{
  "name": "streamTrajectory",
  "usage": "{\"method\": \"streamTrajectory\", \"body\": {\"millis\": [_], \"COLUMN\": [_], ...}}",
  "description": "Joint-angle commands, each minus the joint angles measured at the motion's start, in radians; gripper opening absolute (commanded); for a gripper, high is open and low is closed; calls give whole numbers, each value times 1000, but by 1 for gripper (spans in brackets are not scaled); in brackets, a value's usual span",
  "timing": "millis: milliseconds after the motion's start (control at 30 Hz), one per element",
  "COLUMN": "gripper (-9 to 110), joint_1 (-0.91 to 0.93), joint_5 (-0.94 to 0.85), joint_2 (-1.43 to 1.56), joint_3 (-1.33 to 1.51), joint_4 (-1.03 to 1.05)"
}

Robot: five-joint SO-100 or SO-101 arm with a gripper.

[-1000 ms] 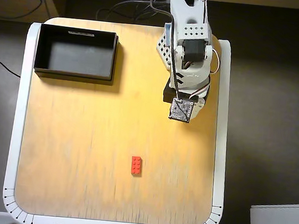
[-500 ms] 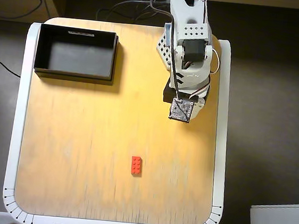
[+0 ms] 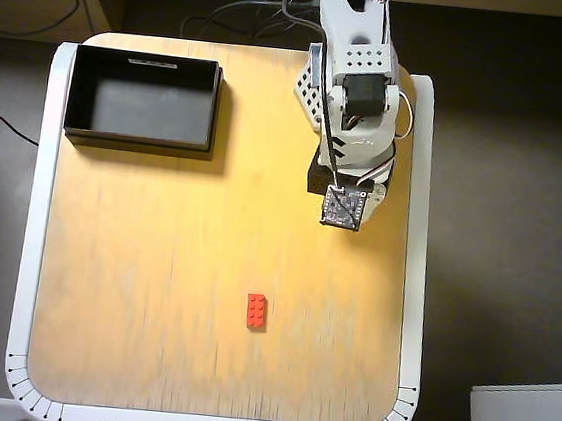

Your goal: Grasp a lego block and put it in the bin.

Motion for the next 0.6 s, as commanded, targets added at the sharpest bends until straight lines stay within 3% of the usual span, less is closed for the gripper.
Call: {"method": "streamTrajectory", "body": {"millis": [0, 567], "gripper": [0, 0], "joint_1": [-17, 23], "joint_5": [52, 133], "joint_2": [94, 67], "joint_3": [160, 95], "joint_4": [3, -51]}}
